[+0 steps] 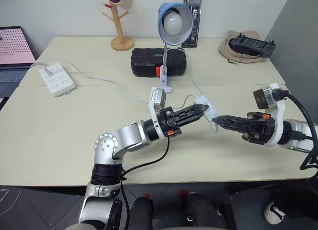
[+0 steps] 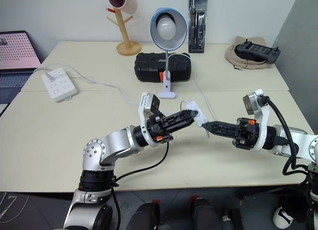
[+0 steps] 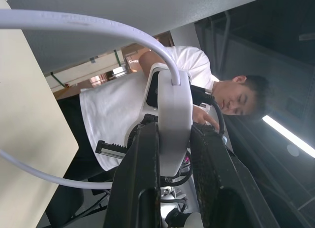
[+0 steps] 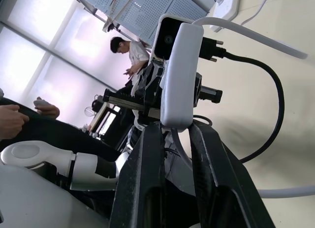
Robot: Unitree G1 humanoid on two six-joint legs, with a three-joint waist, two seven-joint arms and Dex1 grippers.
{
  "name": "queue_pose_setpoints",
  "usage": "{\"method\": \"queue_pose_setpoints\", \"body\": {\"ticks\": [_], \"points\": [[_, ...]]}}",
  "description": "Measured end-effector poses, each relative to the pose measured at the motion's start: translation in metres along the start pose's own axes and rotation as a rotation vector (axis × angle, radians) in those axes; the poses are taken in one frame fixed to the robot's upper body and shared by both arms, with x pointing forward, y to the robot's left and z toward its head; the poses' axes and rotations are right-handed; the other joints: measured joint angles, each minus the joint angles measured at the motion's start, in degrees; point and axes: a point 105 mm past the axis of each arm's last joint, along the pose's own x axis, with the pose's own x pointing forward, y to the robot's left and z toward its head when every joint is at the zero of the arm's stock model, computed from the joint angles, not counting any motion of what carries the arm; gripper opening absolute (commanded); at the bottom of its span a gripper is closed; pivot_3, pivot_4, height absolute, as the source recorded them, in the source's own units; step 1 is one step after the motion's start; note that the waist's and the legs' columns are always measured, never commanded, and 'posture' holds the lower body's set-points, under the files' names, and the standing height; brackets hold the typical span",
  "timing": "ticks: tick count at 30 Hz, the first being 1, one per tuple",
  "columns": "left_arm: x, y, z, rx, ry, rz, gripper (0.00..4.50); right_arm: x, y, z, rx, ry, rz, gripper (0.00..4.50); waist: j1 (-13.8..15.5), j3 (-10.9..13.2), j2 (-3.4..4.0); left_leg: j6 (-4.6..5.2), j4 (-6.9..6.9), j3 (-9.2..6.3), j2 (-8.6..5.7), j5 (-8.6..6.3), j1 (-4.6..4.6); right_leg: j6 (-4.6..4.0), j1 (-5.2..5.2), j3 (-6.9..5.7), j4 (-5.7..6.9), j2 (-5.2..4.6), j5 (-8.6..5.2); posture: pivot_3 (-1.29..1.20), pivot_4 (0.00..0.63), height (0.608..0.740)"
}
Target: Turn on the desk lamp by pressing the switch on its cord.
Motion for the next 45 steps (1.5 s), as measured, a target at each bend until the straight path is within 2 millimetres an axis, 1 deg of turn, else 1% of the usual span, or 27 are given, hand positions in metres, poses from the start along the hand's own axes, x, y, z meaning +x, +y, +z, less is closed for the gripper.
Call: {"method": "queue_pose_setpoints", "body": {"ticks": [2, 3, 5, 8, 9, 19, 24, 26, 29, 31, 32, 34, 35, 36, 37, 40, 42, 44, 45], "points": [[0.000, 0.000, 0.000, 0.005, 0.003, 0.003, 0.54, 0.000, 0.000, 0.000, -0.002, 0.003, 0.000, 0.36, 0.0, 0.0, 0.00, 0.00, 0.00, 0.00, 0.00, 0.00, 0.00, 0.00, 0.00, 0.00, 0.00, 0.00, 0.00, 0.00, 0.150, 0.740], [-0.001, 0.000, -0.001, 0.012, 0.006, 0.004, 1.24, 0.000, 0.000, -0.001, -0.002, 0.005, 0.000, 0.36, 0.0, 0.0, 0.00, 0.00, 0.00, 0.00, 0.00, 0.00, 0.00, 0.00, 0.00, 0.00, -0.01, 0.00, 0.00, 0.00, 0.150, 0.740], [-0.002, -0.002, 0.004, 0.016, -0.018, -0.007, 1.57, 0.001, 0.000, -0.004, 0.002, 0.025, -0.006, 0.36, 0.0, 0.0, 0.00, 0.00, -0.01, -0.01, 0.01, 0.00, 0.00, 0.00, 0.00, -0.01, 0.00, 0.00, 0.00, 0.00, 0.150, 0.740], [-0.006, -0.003, 0.008, 0.027, -0.034, -0.006, 2.21, 0.001, -0.002, -0.006, 0.006, 0.036, -0.017, 0.36, 0.0, 0.0, 0.00, 0.00, 0.00, 0.00, 0.00, 0.00, 0.00, 0.00, 0.00, 0.00, 0.00, 0.00, 0.00, 0.00, 0.150, 0.740], [-0.006, -0.003, 0.009, 0.029, -0.042, -0.007, 2.28, 0.001, -0.003, -0.006, 0.005, 0.038, -0.023, 0.36, 0.0, 0.0, 0.00, 0.00, 0.00, 0.00, 0.00, 0.00, 0.00, 0.00, 0.00, 0.00, 0.00, 0.00, 0.00, 0.00, 0.150, 0.740], [-0.008, -0.002, 0.010, 0.044, -0.039, -0.003, 2.28, 0.001, -0.004, -0.008, 0.008, 0.044, -0.030, 0.36, 0.1, 0.0, 0.00, 0.00, 0.00, 0.00, 0.00, 0.00, 0.00, 0.00, 0.00, 0.00, -0.01, 0.00, 0.00, 0.00, 0.150, 0.740], [-0.012, 0.001, 0.008, 0.078, -0.007, 0.022, 2.28, 0.000, -0.005, -0.009, -0.005, 0.053, -0.051, 0.36, 0.0, 0.0, 0.00, 0.00, 0.00, 0.00, 0.00, 0.00, 0.00, 0.00, 0.00, 0.00, -0.01, 0.00, 0.00, 0.00, 0.150, 0.740], [-0.018, 0.002, 0.006, 0.117, 0.028, 0.044, 2.28, 0.000, -0.007, -0.008, -0.019, 0.056, -0.064, 0.36, -0.1, 0.0, 0.01, 0.00, -0.01, 0.01, 0.01, 0.00, 0.01, 0.00, -0.02, 0.01, -0.01, 0.00, 0.00, 0.00, 0.150, 0.740], [-0.034, 0.003, 0.001, 0.191, 0.094, 0.094, 2.28, 0.002, -0.006, 0.005, -0.082, 0.059, -0.077, 0.36, -0.3, 0.0, 0.02, 0.00, -0.04, 0.05, 0.02, 0.00, 0.05, -0.02, -0.04, 0.03, 0.01, 0.01, -0.01, 0.00, 0.150, 0.740], [-0.052, 0.008, 0.000, 0.254, 0.142, 0.163, 2.28, 0.004, -0.006, 0.016, -0.146, 0.070, -0.088, 0.36, -0.4, 0.0, 0.03, 0.00, -0.05, 0.05, 0.06, 0.00, 0.05, -0.04, -0.08, 0.04, 0.02, 0.07, -0.01, 0.00, 0.150, 0.740], [-0.063, 0.011, 0.003, 0.299, 0.163, 0.215, 2.28, 0.006, -0.007, 0.023, -0.195, 0.080, -0.108, 0.36, -0.4, 0.0, 0.05, 0.00, -0.08, 0.05, 0.08, 0.00, 0.06, -0.14, -0.11, 0.03, 0.01, 0.09, -0.05, 0.00, 0.150, 0.740], [-0.077, 0.014, 0.013, 0.394, 0.184, 0.284, 2.28, 0.012, -0.015, 0.032, -0.286, 0.106, -0.157, 0.36, -0.3, 0.0, 0.05, 0.00, -0.09, 0.04, 0.10, 0.00, 0.05, -0.33, -0.14, 0.00, 0.00, 0.11, -0.15, 0.00, 0.150, 0.740], [-0.083, 0.014, 0.021, 0.473, 0.193, 0.317, 2.28, 0.017, -0.023, 0.035, -0.353, 0.138, -0.191, 0.36, -0.2, 0.0, 0.05, 0.00, -0.11, 0.05, 0.10, 0.00, 0.05, -0.34, -0.14, 0.00, -0.01, 0.11, -0.16, 0.00, 0.150, 0.740], [-0.085, 0.012, 0.026, 0.517, 0.198, 0.328, 2.46, 0.019, -0.029, 0.035, -0.382, 0.156, -0.214, 0.36, -0.1, 0.0, 0.04, -0.01, -0.11, 0.05, 0.10, 0.00, 0.02, -0.35, -0.16, 0.00, -0.05, 0.11, -0.17, 0.00, 0.150, 0.740], [-0.087, 0.009, 0.032, 0.584, 0.207, 0.332, 2.64, 0.023, -0.039, 0.035, -0.426, 0.184, -0.247, 0.36, 0.0, 0.0, 0.04, -0.01, -0.09, 0.06, 0.10, -0.01, -0.04, -0.33, -0.20, -0.01, -0.08, 0.10, -0.15, 0.00, 0.150, 0.740], [-0.092, -0.001, 0.046, 0.764, 0.269, 0.337, 3.24, 0.036, -0.077, 0.041, -0.581, 0.269, -0.376, 0.36, -0.1, 0.0, 0.04, -0.03, -0.09, 0.18, 0.10, -0.01, -0.29, -0.11, -0.46, 0.06, -0.11, 0.04, -0.02, 0.00, 0.150, 0.740], [-0.094, -0.008, 0.051, 0.834, 0.296, 0.328, 3.66, 0.042, -0.096, 0.042, -0.670, 0.333, -0.426, 0.36, 0.0, 0.0, 0.05, -0.04, -0.05, 0.18, 0.11, 0.00, -0.63, -0.07, -0.78, 0.04, -0.04, 0.00, 0.03, 0.00, 0.150, 0.740], [-0.098, -0.011, 0.054, 0.876, 0.323, 0.335, 4.01, 0.049, -0.107, 0.041, -0.768, 0.405, -0.437, 0.36, -0.1, 0.0, 0.07, -0.06, -0.07, 0.18, 0.12, 0.00, -0.81, -0.33, -0.99, 0.02, 0.01, -0.01, 0.17, 0.00, 0.150, 0.740], [-0.104, -0.011, 0.057, 0.899, 0.342, 0.357, 4.20, 0.054, -0.112, 0.041, -0.827, 0.448, -0.434, 0.36, -0.1, 0.0, 0.06, -0.07, -0.08, 0.17, 0.15, 0.00, -0.81, -0.34, -1.01, -0.01, 0.01, 0.01, 0.18, 0.00, 0.150, 0.740]]}}
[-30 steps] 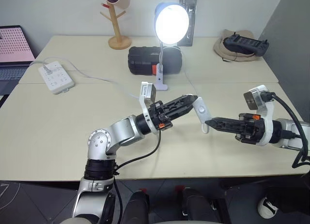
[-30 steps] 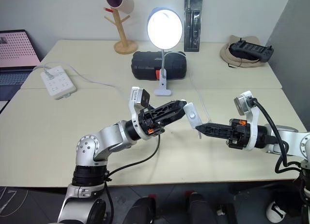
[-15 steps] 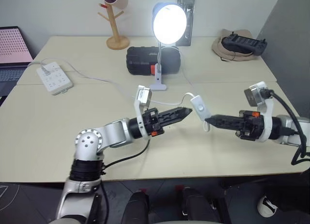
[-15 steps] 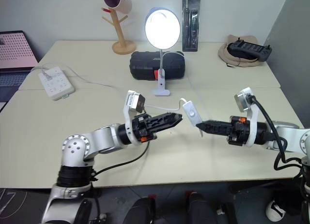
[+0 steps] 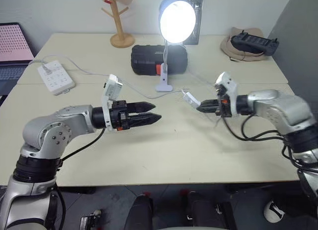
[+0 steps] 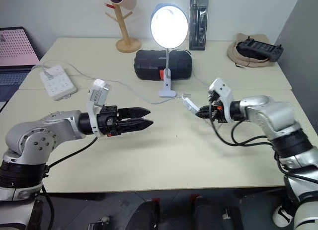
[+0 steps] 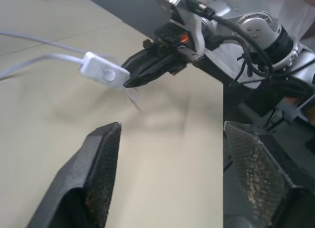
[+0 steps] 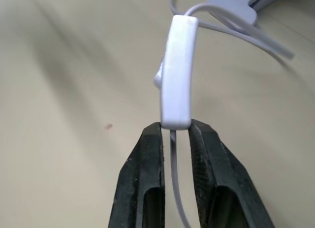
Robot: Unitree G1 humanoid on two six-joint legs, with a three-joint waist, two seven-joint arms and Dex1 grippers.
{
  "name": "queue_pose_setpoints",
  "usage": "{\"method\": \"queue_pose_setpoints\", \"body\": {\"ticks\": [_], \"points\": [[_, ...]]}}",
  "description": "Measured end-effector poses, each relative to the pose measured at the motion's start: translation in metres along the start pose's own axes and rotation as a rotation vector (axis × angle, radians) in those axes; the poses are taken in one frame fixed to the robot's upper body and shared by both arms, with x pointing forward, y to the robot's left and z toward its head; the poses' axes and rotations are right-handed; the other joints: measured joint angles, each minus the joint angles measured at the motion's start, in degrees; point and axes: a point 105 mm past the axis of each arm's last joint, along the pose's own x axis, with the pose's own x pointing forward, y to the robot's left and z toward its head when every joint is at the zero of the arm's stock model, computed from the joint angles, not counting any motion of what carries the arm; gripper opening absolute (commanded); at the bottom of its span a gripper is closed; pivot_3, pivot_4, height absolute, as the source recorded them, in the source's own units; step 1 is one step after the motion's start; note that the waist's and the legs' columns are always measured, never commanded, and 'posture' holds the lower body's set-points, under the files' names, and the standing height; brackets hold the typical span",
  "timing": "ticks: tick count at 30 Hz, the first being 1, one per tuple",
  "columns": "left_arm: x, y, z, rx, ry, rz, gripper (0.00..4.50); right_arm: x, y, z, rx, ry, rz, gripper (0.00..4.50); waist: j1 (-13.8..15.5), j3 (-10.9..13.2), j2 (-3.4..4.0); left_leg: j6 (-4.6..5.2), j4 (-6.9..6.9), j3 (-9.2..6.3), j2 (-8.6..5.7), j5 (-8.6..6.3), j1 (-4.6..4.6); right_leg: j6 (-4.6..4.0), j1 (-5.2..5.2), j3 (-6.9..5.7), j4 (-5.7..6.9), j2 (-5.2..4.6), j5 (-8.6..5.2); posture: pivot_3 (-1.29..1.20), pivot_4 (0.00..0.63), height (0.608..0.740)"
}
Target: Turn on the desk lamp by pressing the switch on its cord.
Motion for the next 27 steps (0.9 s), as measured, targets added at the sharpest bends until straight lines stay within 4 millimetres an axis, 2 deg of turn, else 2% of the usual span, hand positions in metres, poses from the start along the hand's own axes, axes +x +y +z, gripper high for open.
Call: {"method": "queue_pose_setpoints", "body": {"ticks": [2, 6, 11, 13, 16, 19, 23, 27], "points": [[-0.010, 0.006, -0.001, 0.055, 0.042, 0.036, 4.46, 0.009, -0.002, -0.003, -0.088, 0.038, 0.009, 0.36, 0.0, 0.0, 0.02, -0.03, -0.08, 0.02, 0.02, -0.02, 0.02, -0.07, 0.01, -0.04, 0.00, -0.02, -0.04, 0.00, 0.150, 0.740], [-0.020, 0.014, -0.004, 0.148, 0.099, 0.082, 4.46, 0.030, -0.003, -0.016, -0.203, 0.112, 0.035, 0.36, 0.0, 0.0, 0.05, -0.05, -0.10, 0.01, 0.01, -0.04, 0.01, -0.10, 0.00, -0.08, 0.03, -0.05, -0.05, 0.00, 0.150, 0.740], [-0.025, 0.023, -0.006, 0.187, 0.125, 0.138, 4.46, 0.040, -0.004, -0.026, -0.305, 0.167, 0.051, 0.36, 0.0, 0.0, 0.05, -0.05, 0.04, 0.02, 0.01, -0.04, 0.02, -0.10, 0.03, -0.07, 0.08, -0.05, -0.05, 0.00, 0.150, 0.740], [-0.025, 0.024, -0.008, 0.195, 0.134, 0.141, 4.50, 0.041, -0.010, -0.025, -0.353, 0.186, 0.039, 1.07, 0.0, 0.0, 0.05, -0.05, 0.09, 0.03, 0.02, -0.03, 0.08, -0.09, 0.11, -0.08, 0.10, -0.05, -0.05, 0.00, 0.150, 0.740], [-0.024, 0.024, -0.009, 0.199, 0.143, 0.137, 4.50, 0.038, -0.014, -0.033, -0.351, 0.214, 0.041, 1.69, 0.1, 0.0, 0.05, -0.04, 0.14, 0.00, 0.01, -0.03, 0.12, -0.08, 0.15, -0.10, 0.16, -0.04, -0.04, 0.00, 0.150, 0.740], [-0.020, 0.024, -0.011, 0.198, 0.141, 0.126, 4.50, 0.031, -0.015, -0.032, -0.339, 0.208, 0.056, 2.34, 0.0, 0.0, 0.05, -0.04, 0.13, 0.00, 0.03, -0.02, 0.13, -0.09, 0.14, -0.10, 0.22, -0.03, -0.04, 0.00, 0.150, 0.740], [-0.017, 0.028, -0.010, 0.206, 0.165, 0.124, 4.50, 0.012, -0.011, -0.029, -0.291, 0.178, 0.078, 3.23, 0.1, 0.0, 0.05, -0.04, 0.13, -0.04, 0.01, -0.03, 0.15, -0.09, 0.13, -0.11, 0.34, -0.04, -0.03, 0.00, 0.150, 0.740], [-0.014, 0.035, -0.014, 0.211, 0.203, 0.121, 4.50, -0.015, 0.001, -0.019, -0.234, 0.128, 0.086, 4.05, 0.1, 0.0, 0.05, -0.04, 0.15, -0.08, -0.03, -0.03, 0.18, -0.15, 0.10, -0.12, 0.59, -0.06, -0.07, 0.00, 0.150, 0.740]]}}
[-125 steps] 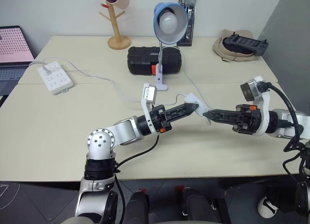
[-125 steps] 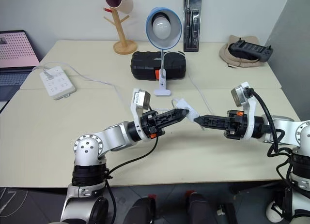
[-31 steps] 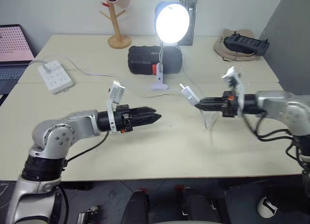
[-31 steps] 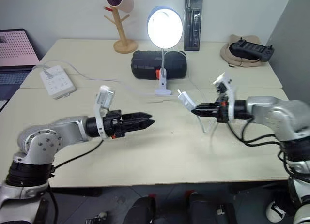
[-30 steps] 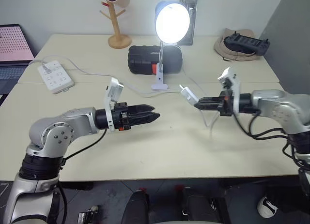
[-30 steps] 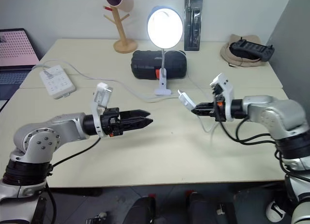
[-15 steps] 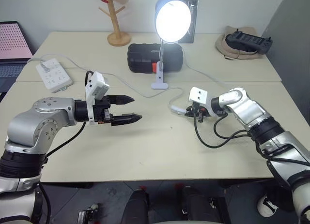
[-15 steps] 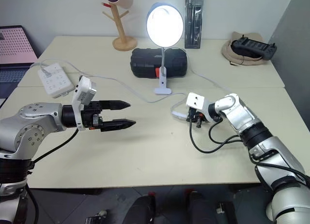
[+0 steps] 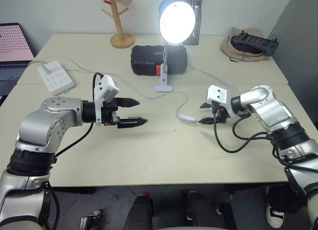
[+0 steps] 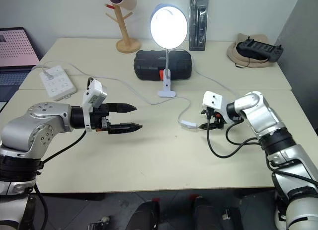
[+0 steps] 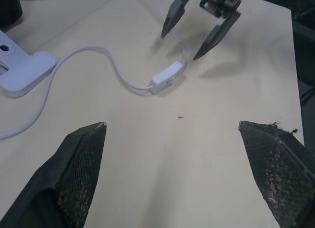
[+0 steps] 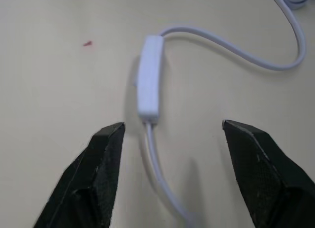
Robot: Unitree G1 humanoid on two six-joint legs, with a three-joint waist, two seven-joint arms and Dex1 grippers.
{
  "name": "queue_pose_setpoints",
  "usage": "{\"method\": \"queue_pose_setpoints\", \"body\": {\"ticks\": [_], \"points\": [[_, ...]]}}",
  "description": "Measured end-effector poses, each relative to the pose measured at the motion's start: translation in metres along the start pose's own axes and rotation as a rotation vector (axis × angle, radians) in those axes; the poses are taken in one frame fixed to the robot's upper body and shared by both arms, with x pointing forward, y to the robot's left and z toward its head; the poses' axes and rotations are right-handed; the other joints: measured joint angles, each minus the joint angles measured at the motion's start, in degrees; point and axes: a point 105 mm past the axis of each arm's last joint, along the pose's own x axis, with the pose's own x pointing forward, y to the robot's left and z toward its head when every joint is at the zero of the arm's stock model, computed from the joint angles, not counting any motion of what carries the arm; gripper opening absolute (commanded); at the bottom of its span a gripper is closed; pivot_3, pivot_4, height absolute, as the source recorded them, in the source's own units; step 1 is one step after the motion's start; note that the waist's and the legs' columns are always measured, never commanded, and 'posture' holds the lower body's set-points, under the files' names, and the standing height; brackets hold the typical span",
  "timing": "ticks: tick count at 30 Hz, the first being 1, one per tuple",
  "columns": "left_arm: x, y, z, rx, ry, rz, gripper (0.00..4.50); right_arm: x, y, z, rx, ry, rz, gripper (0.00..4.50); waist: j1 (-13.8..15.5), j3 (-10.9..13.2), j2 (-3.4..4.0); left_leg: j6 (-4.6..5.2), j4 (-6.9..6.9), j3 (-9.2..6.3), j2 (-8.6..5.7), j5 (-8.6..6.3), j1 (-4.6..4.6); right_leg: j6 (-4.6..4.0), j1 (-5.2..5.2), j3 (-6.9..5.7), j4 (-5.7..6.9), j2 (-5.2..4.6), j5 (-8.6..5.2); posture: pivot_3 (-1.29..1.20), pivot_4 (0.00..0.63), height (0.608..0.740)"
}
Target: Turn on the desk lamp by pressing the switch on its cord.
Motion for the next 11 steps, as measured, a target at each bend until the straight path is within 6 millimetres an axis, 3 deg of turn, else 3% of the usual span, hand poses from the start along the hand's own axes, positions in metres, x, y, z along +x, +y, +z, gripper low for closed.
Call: {"method": "queue_pose_setpoints", "body": {"ticks": [2, 6, 11], "points": [[0.001, 0.001, -0.001, -0.001, 0.009, -0.015, 4.50, -0.014, 0.011, -0.001, 0.044, -0.021, 0.008, 4.45, 0.1, 0.0, 0.00, 0.00, 0.00, -0.06, -0.01, 0.00, 0.01, -0.03, 0.00, -0.04, 0.08, 0.01, -0.02, 0.00, 0.150, 0.740], [-0.004, 0.016, 0.003, 0.022, 0.033, -0.011, 4.50, -0.050, 0.033, 0.003, 0.137, -0.092, -0.024, 4.45, 0.1, 0.0, -0.01, 0.01, 0.08, -0.06, -0.03, 0.01, 0.09, -0.05, 0.02, -0.04, 0.21, 0.02, -0.06, 0.00, 0.150, 0.740], [-0.011, 0.024, 0.008, 0.086, 0.048, -0.002, 4.50, -0.061, 0.045, 0.005, 0.196, -0.175, -0.105, 4.45, -0.6, 0.0, -0.03, 0.02, 0.07, 0.14, 0.04, 0.01, 0.34, 0.21, 0.05, 0.14, 0.38, 0.08, -0.21, 0.00, 0.150, 0.740]]}}
